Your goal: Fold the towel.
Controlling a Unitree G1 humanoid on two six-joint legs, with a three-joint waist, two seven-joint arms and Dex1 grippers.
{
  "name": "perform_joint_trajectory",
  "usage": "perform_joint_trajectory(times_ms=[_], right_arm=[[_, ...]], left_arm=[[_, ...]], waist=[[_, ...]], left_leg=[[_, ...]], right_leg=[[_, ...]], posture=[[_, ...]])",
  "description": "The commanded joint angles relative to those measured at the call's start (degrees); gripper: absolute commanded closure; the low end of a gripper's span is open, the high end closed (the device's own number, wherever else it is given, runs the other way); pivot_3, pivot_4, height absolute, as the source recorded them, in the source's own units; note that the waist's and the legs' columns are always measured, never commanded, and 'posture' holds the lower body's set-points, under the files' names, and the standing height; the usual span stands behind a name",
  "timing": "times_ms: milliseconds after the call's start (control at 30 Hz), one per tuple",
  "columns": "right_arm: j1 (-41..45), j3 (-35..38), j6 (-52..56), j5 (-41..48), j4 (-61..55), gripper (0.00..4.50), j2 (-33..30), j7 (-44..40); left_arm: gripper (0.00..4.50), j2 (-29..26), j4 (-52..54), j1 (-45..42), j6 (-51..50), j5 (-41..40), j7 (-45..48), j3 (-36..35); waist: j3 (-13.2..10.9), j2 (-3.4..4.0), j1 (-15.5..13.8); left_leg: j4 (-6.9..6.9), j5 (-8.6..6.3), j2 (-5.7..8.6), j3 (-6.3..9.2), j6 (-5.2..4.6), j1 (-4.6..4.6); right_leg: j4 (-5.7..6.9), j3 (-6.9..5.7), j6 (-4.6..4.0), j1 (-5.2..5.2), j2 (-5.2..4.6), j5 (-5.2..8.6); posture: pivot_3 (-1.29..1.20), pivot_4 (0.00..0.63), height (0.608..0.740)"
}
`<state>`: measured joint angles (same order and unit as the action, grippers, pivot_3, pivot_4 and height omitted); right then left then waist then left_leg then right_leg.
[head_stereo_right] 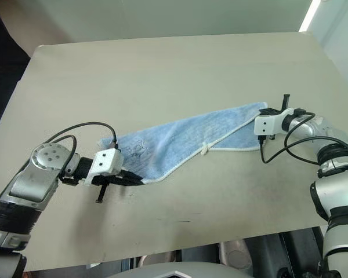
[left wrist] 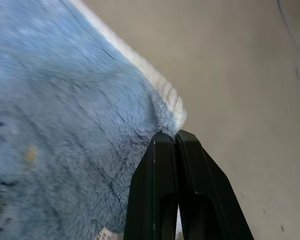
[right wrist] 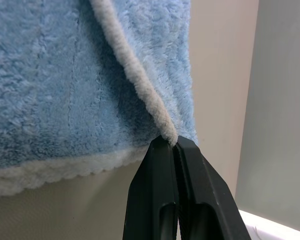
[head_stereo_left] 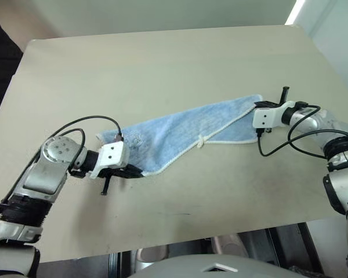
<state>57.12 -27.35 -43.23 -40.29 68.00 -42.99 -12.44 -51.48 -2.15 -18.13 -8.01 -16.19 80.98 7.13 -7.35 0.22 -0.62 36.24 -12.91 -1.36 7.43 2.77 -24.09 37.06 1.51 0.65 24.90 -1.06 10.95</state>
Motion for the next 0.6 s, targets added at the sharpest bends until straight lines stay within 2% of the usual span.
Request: perform_joint_trajectory(times_ms=[33,167,300,400,467,600], right_arm=[[0.91,3.92,0.54,3.99,-2.18,4.47,-2.34,0.14],[2.83,8.29,2.85,8.81,-3.11,4.47,-3.85,-2.06],[6.57,12.85,5.62,13.84,-3.70,4.47,-5.33,-5.63],[9.47,15.35,7.25,17.12,-4.09,4.47,-5.72,-9.71],[10.50,16.72,7.81,19.13,-4.86,4.47,-5.99,-12.63],[10.22,21.09,9.46,26.70,-9.49,4.47,-8.25,-23.27]], left_arm=[[4.50,2.90,-0.64,-5.60,-4.44,-5.31,-5.45,-6.64],[4.50,7.58,-8.51,-15.52,-6.41,-7.25,-14.75,-13.06],[4.50,9.80,-23.54,-30.09,-3.26,-5.93,-25.04,-18.53],[4.50,10.34,-35.39,-39.58,1.86,-3.73,-30.60,-20.04],[4.50,10.31,-39.76,-42.84,4.05,-3.03,-31.10,-20.20],[4.50,8.49,-41.34,-44.30,3.61,-4.38,-27.87,-20.82]], waist=[[-0.02,0.03,-0.22],[-0.03,0.05,-0.38],[-0.06,0.10,-0.38],[-0.06,0.10,-0.19],[-0.06,0.10,-0.04],[-0.07,0.10,-0.04]], left_leg=[[0.01,0.00,0.00,-0.01,0.00,0.00],[0.06,0.07,-0.06,-0.11,0.02,0.00],[0.04,0.11,-0.09,-0.20,-0.01,0.00],[-0.02,0.14,-0.13,-0.25,-0.02,-0.01],[-0.07,0.14,-0.14,-0.32,-0.06,-0.02],[-0.14,0.11,-0.18,-0.37,-0.12,-0.12]], right_leg=[[0.00,0.00,0.00,-0.01,0.00,0.00],[0.02,-0.01,0.00,-0.05,-0.01,-0.06],[-0.01,0.01,0.03,-0.03,-0.01,-0.09],[-0.12,0.02,0.04,-0.02,0.00,-0.10],[-0.21,0.04,0.04,-0.02,0.00,-0.10],[-0.32,0.04,0.06,0.04,0.01,-0.06]], posture=[[0.00,0.150,0.740],[0.00,0.150,0.740],[0.00,0.150,0.740],[0.00,0.150,0.740],[0.00,0.150,0.740],[0.00,0.150,0.740]])
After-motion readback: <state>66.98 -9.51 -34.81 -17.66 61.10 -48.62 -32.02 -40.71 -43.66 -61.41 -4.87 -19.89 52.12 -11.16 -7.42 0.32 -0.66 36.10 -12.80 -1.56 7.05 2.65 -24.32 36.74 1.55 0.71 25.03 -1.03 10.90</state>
